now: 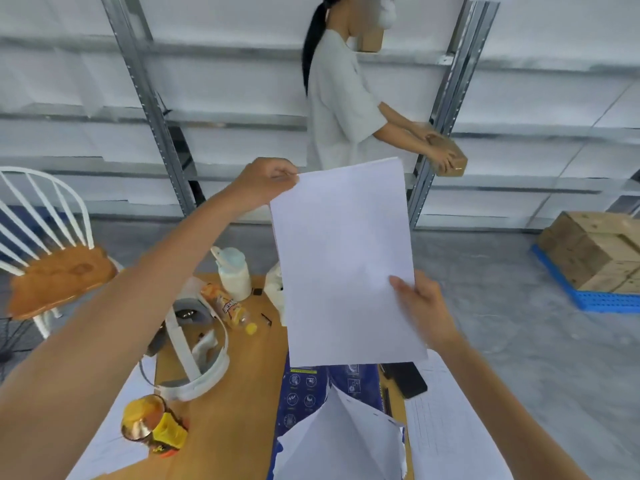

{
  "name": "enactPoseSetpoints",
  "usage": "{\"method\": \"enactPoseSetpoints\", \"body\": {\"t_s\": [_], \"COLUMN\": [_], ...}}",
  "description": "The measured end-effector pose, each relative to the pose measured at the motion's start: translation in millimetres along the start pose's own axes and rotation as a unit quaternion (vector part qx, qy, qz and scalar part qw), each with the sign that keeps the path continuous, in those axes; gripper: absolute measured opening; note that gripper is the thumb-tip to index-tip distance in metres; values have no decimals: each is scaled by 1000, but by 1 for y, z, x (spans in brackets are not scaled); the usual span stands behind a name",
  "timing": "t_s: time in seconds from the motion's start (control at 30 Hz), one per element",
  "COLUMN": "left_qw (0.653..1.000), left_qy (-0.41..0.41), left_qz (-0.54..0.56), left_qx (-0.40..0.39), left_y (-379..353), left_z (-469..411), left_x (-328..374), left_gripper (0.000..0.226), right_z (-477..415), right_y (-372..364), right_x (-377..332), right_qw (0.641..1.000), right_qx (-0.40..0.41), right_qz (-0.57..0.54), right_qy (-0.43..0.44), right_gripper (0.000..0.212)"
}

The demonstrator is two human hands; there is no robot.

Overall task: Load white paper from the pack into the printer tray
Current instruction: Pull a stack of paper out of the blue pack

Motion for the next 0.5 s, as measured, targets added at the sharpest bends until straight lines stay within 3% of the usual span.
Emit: {"method": "enactPoseSetpoints", "body": {"t_s": [0.07, 0.13, 0.27, 0.4, 0.5], "left_qw": [974, 926, 887, 838, 861], "left_qy": [51, 116, 235, 303, 266], "left_qz": [217, 360, 368, 439, 424], "left_qx": [30, -4, -152, -113, -91], "left_y": [7, -4, -58, -91, -95], "left_z": [4, 18, 74, 103, 104], "left_x": [-14, -40, -90, -103, -91], "left_gripper": [15, 39, 58, 57, 44], "right_z": [-3, -6, -13, -17, -21], "right_y": [4, 8, 8, -1, -7], "right_x": [-4, -7, -14, -25, -31], "right_qw": [1000, 1000, 999, 998, 999], "right_qx": [11, 21, 20, 11, 7], "right_qz": [1, -2, -44, -45, -39], "right_qy": [2, 5, 18, 29, 30], "right_gripper": [12, 11, 18, 21, 22]}}
Point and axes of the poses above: each hand's wrist, its own z-axis away from the middle knuckle, its own y-axis out of the back of the hand, x = y × z, the point moved 5 cm from there along -z, towards the middle knuckle, and after that the axes turned 9 degrees about z, right-handed, at the moved point
